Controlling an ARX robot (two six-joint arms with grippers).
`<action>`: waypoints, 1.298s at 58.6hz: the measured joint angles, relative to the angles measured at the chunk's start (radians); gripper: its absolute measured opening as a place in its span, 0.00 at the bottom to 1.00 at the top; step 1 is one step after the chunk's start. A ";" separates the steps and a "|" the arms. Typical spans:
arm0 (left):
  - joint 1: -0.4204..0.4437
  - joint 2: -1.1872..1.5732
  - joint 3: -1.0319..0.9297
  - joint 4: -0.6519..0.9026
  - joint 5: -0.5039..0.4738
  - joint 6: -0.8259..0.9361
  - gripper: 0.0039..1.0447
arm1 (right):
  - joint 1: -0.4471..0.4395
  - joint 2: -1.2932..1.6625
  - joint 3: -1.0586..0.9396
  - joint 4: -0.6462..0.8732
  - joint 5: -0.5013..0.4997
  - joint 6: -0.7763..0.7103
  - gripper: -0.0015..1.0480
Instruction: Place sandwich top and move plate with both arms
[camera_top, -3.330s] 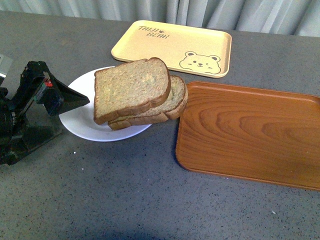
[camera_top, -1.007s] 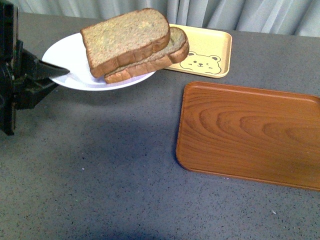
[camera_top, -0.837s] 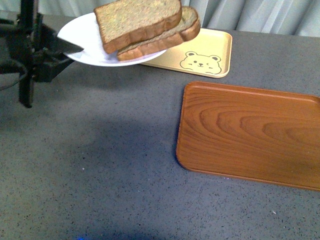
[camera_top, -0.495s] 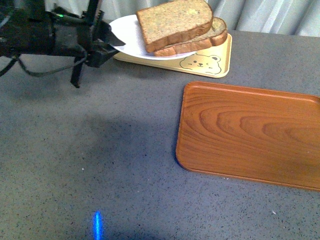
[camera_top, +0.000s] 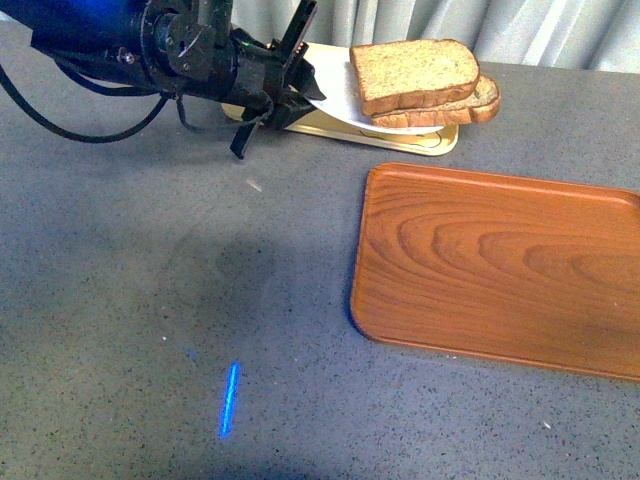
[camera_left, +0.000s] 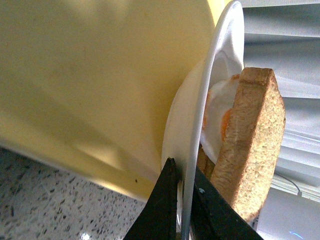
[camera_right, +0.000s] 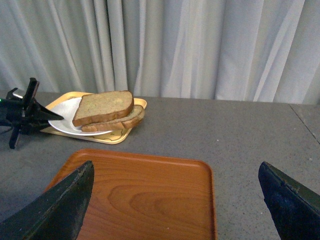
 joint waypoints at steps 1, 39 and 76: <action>0.000 0.006 0.015 -0.008 0.000 0.004 0.02 | 0.000 0.000 0.000 0.000 0.000 0.000 0.91; 0.031 -0.039 -0.080 0.104 -0.016 0.103 0.89 | 0.000 0.000 0.000 0.000 0.000 0.000 0.91; 0.151 -0.787 -1.343 1.060 -0.588 1.083 0.01 | 0.000 0.000 0.000 0.000 -0.001 0.000 0.91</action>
